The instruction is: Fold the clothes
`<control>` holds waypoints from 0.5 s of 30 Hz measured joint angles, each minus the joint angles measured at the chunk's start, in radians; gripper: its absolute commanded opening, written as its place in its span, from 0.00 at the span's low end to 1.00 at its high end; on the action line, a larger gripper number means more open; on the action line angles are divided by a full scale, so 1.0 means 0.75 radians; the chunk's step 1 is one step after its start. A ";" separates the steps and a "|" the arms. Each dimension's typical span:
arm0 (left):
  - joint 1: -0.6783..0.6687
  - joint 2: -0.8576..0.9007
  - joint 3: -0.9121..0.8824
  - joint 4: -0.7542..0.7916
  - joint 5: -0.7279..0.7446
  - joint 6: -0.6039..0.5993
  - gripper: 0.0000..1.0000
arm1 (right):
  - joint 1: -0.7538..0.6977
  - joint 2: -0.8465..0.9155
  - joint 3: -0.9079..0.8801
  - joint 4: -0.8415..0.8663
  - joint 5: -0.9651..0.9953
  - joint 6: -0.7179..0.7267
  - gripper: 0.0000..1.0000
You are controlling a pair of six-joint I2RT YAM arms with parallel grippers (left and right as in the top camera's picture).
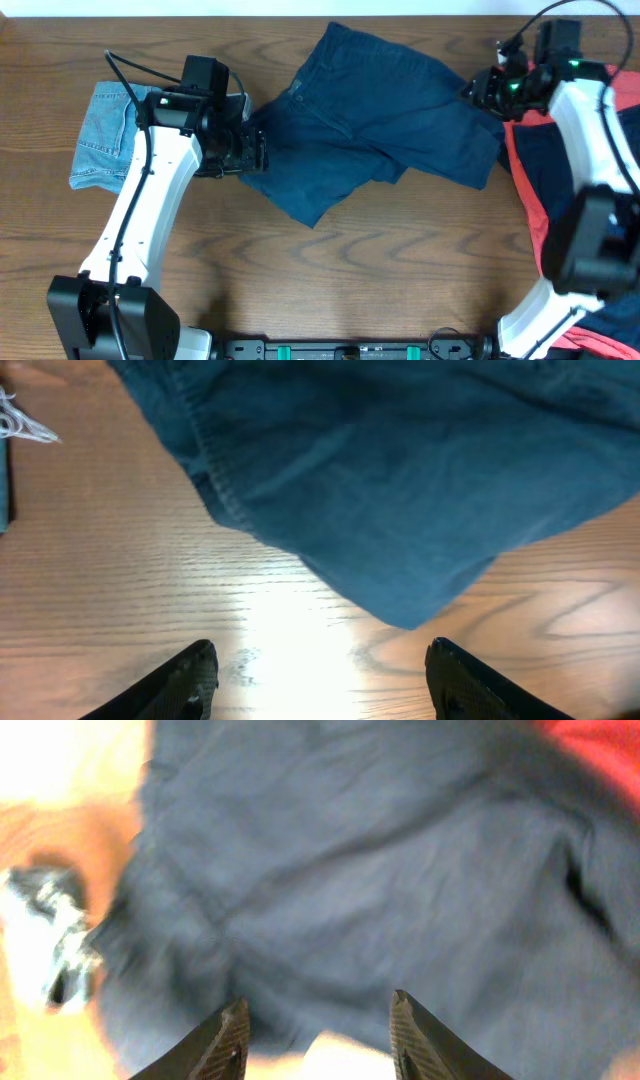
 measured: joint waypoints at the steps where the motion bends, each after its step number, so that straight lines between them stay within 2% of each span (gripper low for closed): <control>1: 0.000 0.000 -0.010 0.007 -0.013 -0.001 0.64 | 0.011 -0.058 0.009 -0.065 -0.006 -0.006 0.44; 7: 0.000 0.013 -0.087 0.091 -0.124 0.004 0.45 | 0.178 -0.211 0.034 -0.364 -0.019 -0.074 0.43; 9: 0.000 0.036 -0.105 0.090 -0.135 0.010 0.45 | 0.272 -0.201 0.019 -0.398 -0.006 -0.096 0.42; 12: 0.000 0.076 -0.122 0.100 -0.147 0.020 0.50 | 0.404 -0.190 -0.030 -0.395 0.022 -0.120 0.45; 15: 0.000 0.106 -0.129 0.188 -0.166 0.028 0.50 | 0.569 -0.189 -0.122 -0.308 0.048 -0.157 0.47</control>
